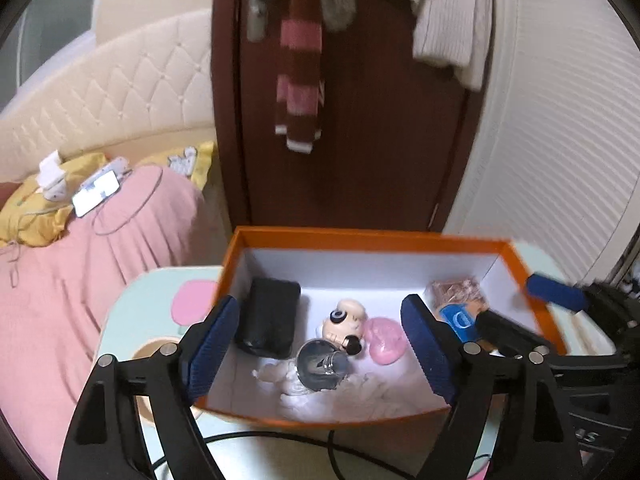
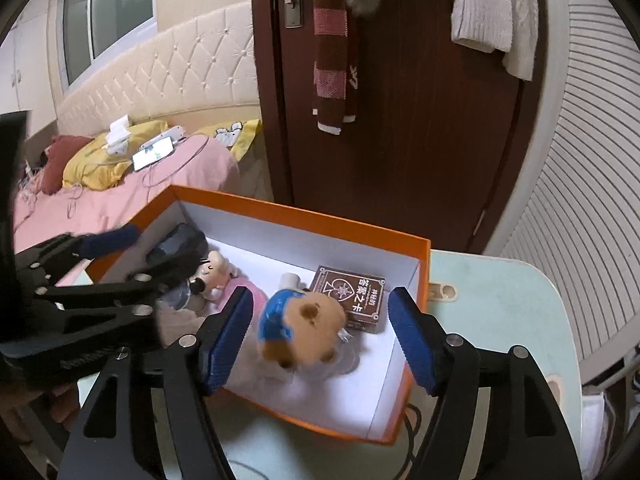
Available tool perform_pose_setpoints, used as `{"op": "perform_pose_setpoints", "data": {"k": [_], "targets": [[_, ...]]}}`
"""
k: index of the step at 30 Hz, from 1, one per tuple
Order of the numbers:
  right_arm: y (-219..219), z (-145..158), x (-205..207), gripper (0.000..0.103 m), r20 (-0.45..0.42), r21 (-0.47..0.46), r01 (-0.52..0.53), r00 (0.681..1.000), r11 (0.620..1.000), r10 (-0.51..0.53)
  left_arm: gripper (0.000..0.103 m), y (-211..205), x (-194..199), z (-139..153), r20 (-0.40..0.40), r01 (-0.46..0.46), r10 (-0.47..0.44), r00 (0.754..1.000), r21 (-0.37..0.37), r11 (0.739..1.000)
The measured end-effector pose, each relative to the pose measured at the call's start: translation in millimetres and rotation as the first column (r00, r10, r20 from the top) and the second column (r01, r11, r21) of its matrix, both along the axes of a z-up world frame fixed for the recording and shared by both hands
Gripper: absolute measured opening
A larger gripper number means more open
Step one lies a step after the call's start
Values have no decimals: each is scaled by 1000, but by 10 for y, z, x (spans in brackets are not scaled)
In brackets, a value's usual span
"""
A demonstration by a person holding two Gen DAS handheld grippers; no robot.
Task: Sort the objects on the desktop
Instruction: 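Withdraw both open tools from the box over the table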
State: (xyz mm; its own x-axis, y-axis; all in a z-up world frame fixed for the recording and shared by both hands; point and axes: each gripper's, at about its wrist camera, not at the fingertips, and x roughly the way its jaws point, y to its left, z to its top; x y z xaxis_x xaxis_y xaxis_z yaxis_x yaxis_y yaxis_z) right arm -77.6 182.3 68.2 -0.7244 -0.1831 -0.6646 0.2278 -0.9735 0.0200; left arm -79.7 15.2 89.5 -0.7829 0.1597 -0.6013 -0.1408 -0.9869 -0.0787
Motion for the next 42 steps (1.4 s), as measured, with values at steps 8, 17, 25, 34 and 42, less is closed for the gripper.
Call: {"op": "perform_pose_setpoints", "data": {"k": [8, 17, 25, 34, 42], "targets": [[-26, 82, 211, 71, -3, 4, -24, 1000, 1000, 24, 85, -89, 336, 85, -7, -12, 11, 1000, -22, 1000], [-31, 8, 605, 71, 9, 22, -38, 999, 999, 38, 86, -106, 703, -296, 101, -27, 27, 995, -5, 1000], [-50, -225, 974, 71, 54, 73, -52, 997, 996, 49, 87, 56, 870, -624, 156, -22, 33, 987, -71, 997], [120, -583, 872, 81, 163, 76, 4, 986, 997, -17, 102, 114, 838, -718, 200, -18, 42, 979, -118, 993], [178, -642, 877, 102, 165, 65, 1, 986, 998, -11, 102, 98, 851, -736, 192, -33, 55, 980, -117, 993]]}}
